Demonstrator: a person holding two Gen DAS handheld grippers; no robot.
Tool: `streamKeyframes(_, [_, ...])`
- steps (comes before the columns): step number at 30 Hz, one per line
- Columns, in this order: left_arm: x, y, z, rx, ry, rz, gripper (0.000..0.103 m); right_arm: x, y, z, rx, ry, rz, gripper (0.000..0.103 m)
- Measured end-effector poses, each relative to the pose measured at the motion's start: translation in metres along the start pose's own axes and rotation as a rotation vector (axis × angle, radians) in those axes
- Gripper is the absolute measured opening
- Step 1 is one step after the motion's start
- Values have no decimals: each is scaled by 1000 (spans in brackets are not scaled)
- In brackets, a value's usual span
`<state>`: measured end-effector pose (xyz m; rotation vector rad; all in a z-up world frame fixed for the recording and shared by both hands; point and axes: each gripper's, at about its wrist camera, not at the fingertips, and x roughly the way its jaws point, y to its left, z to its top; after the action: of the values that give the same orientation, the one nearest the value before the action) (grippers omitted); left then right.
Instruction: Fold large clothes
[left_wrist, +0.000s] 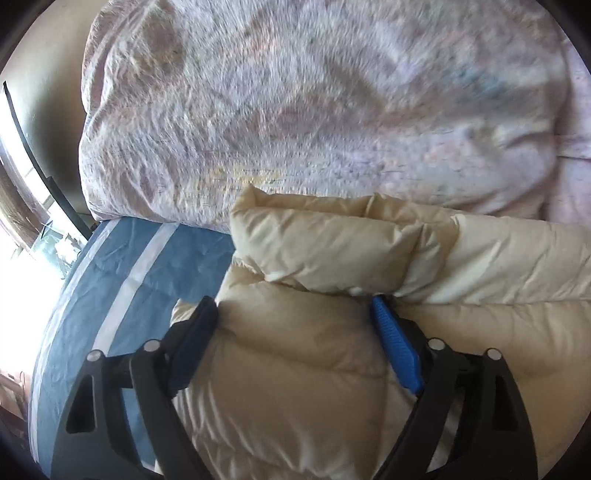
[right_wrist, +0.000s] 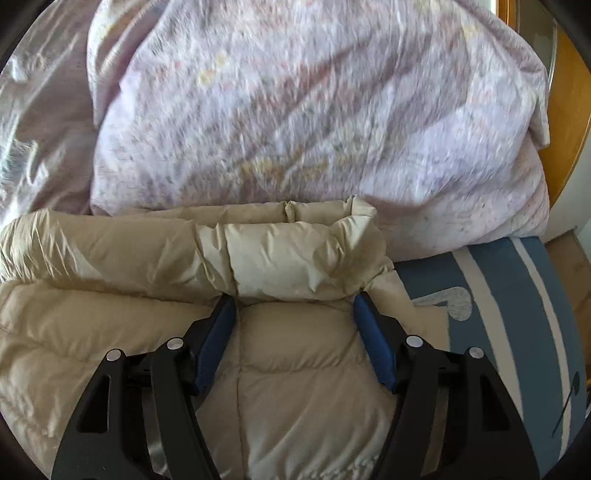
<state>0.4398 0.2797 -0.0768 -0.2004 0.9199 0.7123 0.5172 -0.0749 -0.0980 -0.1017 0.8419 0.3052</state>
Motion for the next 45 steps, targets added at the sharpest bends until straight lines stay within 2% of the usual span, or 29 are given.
streamKeyframes(7, [25,-2,-4,-44,2,-1,101,23,8,-8,-9,-15,-39,76])
streamKeyframes(10, [35,2,-6,-80,4,-23,101,33,5,-6,16,8,-19,79])
streamKeyframes(15, [46,8,-7,-114,40,-63,101,54,5,4,18,39,-36,83])
streamKeyframes(16, [48,9,-7,-115,44,-65,101,70,-1,11,23,43,-34,84])
streamKeyframes(21, [54,12,-7,-116,54,-66,101,92,3,26,31,52,-25,86])
streamKeyframes(39, [54,10,-6,-112,53,-60,101,95,2,28,35,50,-21,86])
streamKeyframes(41, [53,10,-5,-102,67,-52,101,93,0,30,31,69,-15,87])
streamKeyframes(43, [43,11,-2,-85,99,-47,100,86,-7,35,23,124,-12,86])
streamKeyframes(45, [27,18,-2,-78,105,-71,99,67,-21,42,57,150,23,86])
